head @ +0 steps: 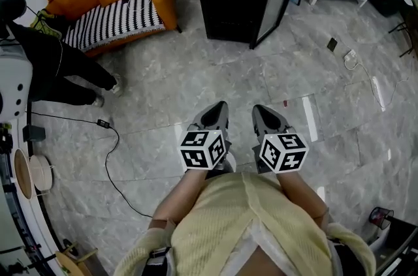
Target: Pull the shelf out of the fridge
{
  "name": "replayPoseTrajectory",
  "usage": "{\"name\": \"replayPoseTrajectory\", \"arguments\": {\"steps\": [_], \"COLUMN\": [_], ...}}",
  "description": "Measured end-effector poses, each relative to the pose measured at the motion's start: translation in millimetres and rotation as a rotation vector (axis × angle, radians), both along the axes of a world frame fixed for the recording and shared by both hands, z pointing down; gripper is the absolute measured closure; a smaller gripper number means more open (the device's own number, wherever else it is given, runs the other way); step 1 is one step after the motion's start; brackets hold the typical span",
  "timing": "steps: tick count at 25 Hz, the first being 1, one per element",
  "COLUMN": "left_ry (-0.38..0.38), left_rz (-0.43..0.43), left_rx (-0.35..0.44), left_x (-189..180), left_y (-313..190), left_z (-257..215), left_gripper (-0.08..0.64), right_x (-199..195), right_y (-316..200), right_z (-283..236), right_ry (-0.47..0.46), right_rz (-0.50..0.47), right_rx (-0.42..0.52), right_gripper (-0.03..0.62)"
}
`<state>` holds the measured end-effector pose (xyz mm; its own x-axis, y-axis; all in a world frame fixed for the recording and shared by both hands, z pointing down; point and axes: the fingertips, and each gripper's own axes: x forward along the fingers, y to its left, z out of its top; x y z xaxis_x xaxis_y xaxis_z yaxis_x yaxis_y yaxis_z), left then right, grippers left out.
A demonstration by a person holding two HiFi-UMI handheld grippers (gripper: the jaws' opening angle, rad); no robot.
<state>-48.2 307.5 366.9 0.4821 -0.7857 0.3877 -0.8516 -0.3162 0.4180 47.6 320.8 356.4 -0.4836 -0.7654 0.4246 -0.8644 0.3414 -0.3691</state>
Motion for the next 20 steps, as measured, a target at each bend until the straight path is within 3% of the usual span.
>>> {"name": "replayPoseTrajectory", "arguments": {"steps": [20], "left_ry": [-0.017], "left_rz": [0.071], "left_rx": [-0.017], "left_x": [-38], "left_y": [-92], "left_z": [15], "left_gripper": [0.537], "right_x": [-54], "right_y": [-96], "right_z": [6], "right_ry": [-0.004], "right_rz": [0.014], "right_rx": [-0.009], "right_gripper": [0.563]}}
